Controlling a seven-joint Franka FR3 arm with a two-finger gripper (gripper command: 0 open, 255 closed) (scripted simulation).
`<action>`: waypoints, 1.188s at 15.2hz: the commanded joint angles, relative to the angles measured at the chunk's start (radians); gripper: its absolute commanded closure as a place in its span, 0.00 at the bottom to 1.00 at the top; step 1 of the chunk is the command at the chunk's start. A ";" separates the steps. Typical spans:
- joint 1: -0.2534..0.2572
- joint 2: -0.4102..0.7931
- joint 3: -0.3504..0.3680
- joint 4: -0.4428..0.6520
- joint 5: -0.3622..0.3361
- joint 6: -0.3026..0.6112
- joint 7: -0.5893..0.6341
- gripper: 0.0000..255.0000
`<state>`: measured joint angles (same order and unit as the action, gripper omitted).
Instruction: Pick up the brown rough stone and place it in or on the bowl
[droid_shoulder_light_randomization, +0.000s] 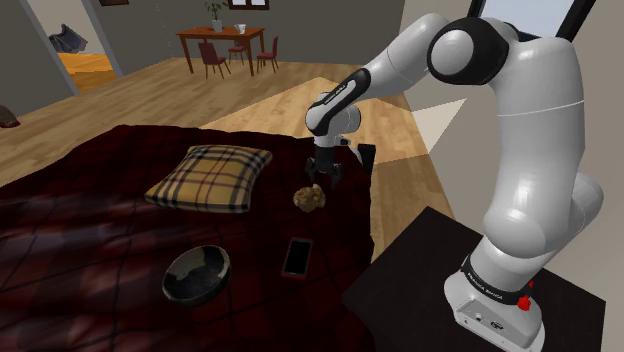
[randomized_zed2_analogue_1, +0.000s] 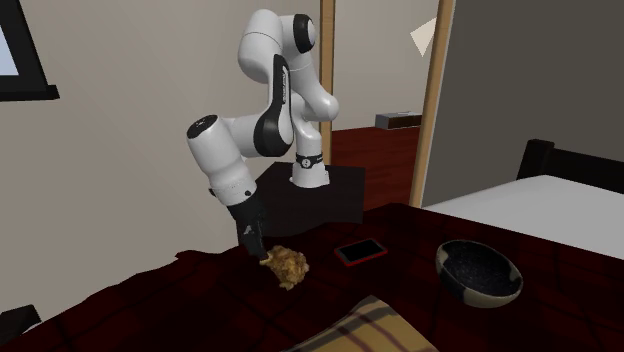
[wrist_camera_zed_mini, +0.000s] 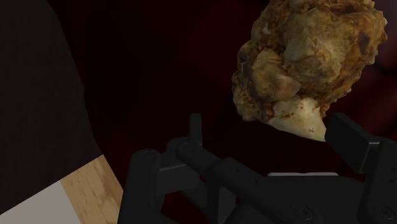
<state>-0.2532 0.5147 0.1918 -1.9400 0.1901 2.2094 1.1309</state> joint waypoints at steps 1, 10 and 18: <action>0.001 0.001 0.000 0.000 0.000 0.000 0.000 0.00; -0.001 -0.015 0.003 -0.016 0.003 -0.001 0.000 1.00; 0.050 -0.014 -0.050 0.036 -0.011 -0.008 0.051 0.00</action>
<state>-0.2009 0.5011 0.1424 -1.9042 0.1791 2.1994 1.2223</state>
